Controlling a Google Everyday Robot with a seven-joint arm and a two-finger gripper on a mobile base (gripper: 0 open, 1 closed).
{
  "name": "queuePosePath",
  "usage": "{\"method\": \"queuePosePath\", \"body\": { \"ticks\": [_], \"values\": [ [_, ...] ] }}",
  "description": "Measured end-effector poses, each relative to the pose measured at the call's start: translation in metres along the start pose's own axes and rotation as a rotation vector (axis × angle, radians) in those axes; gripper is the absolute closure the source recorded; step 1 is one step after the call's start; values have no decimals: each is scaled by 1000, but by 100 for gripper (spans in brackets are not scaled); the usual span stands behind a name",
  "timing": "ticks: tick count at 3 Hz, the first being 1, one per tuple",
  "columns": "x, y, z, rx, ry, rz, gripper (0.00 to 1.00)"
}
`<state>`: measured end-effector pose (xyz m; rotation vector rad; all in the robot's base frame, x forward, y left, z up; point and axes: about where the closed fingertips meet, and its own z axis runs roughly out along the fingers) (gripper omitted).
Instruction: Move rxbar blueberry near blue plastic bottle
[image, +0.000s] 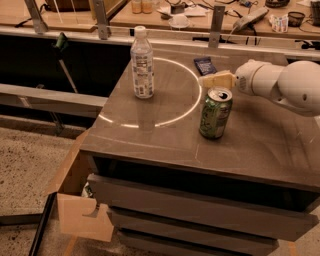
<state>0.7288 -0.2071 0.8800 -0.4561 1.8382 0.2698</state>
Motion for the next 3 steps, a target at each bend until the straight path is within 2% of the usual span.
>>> {"method": "queuePosePath", "body": {
  "ticks": [1, 3],
  "values": [
    [1, -3, 21, 1, -33, 52, 0],
    [7, -4, 62, -8, -43, 78, 0]
  ]
}}
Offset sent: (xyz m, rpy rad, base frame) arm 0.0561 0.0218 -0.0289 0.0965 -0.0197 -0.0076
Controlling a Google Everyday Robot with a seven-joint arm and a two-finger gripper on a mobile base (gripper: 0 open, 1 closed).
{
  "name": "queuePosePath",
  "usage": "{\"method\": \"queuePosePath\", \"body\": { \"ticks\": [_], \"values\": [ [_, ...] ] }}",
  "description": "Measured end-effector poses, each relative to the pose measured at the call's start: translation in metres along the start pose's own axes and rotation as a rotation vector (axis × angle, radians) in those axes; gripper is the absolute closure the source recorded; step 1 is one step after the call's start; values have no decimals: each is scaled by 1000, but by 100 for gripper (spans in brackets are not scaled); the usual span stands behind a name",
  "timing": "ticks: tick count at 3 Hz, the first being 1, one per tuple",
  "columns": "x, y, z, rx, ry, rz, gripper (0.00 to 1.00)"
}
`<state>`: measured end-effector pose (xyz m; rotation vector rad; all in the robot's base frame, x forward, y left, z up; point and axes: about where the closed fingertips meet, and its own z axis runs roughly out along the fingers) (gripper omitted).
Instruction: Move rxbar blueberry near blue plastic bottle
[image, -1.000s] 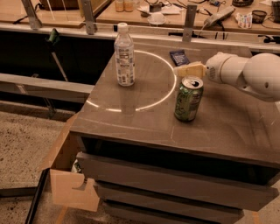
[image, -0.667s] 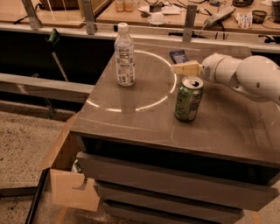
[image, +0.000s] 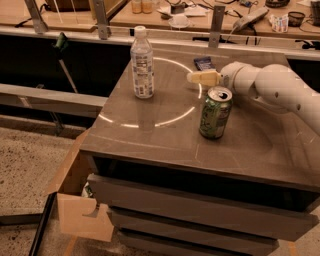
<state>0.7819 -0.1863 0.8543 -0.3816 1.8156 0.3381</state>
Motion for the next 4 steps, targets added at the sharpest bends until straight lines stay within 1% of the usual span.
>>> {"method": "queuePosePath", "body": {
  "ticks": [1, 2, 3, 4],
  "values": [
    [1, -4, 17, 6, 1, 13, 0],
    [4, -10, 27, 28, 16, 20, 0],
    [9, -14, 31, 45, 43, 13, 15],
    [13, -13, 33, 46, 60, 9, 37]
  ]
}}
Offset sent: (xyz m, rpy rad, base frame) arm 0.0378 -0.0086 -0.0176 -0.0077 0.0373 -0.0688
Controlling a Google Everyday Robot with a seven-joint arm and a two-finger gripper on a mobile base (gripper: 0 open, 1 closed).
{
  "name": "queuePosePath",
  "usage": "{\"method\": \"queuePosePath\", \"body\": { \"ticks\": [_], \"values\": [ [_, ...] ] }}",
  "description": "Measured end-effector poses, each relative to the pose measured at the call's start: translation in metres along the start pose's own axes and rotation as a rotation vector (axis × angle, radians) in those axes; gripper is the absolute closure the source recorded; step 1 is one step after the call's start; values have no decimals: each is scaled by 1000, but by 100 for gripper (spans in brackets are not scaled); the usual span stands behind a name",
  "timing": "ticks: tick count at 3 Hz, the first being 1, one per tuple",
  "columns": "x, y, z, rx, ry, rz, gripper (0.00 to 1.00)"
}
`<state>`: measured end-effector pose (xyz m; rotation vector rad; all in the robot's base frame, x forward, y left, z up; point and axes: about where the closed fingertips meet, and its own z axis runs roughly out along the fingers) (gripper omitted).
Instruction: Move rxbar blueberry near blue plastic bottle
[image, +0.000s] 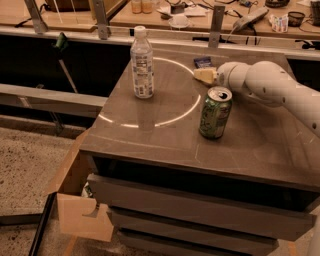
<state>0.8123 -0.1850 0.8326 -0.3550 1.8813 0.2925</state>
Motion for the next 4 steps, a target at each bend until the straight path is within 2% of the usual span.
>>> {"method": "queuePosePath", "body": {
  "ticks": [1, 2, 3, 4],
  "values": [
    [-2, 1, 0, -6, 11, -21, 61],
    [-10, 3, -1, -20, 18, -68, 85],
    [-23, 6, -6, -59, 2, -110, 100],
    [-26, 7, -10, -161, -41, -111, 100]
  ]
}}
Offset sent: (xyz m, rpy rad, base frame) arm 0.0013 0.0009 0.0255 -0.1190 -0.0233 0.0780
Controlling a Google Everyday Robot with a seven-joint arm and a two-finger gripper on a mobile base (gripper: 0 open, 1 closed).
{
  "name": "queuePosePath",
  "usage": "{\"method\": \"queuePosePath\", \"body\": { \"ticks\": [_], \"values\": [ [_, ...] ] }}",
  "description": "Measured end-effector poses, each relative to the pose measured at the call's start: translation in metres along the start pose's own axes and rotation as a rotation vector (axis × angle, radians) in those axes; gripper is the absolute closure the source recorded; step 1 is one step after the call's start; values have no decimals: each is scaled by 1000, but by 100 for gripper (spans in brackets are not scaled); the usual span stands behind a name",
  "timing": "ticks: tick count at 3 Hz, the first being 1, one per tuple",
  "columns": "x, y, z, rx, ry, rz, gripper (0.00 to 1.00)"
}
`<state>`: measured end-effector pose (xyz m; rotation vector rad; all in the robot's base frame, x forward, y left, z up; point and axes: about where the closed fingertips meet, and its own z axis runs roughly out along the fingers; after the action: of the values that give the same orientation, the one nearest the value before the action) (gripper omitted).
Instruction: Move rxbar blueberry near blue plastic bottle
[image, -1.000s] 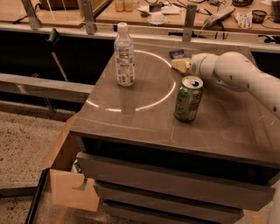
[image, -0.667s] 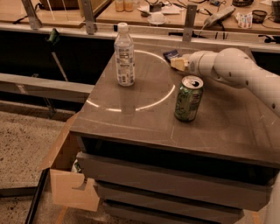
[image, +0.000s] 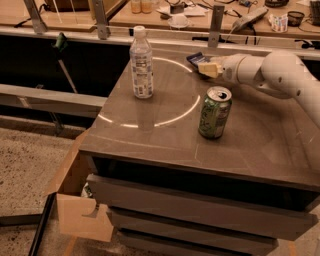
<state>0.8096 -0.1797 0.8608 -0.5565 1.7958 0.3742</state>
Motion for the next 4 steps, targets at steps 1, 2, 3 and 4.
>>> {"method": "queuePosePath", "body": {
  "ticks": [1, 2, 3, 4],
  "values": [
    [-3, 10, 17, -156, -70, -26, 100],
    [-14, 6, 19, -259, -104, -53, 100],
    [-53, 2, -6, -327, -108, -115, 100],
    [-74, 16, -43, -418, -54, -149, 100]
  ]
}}
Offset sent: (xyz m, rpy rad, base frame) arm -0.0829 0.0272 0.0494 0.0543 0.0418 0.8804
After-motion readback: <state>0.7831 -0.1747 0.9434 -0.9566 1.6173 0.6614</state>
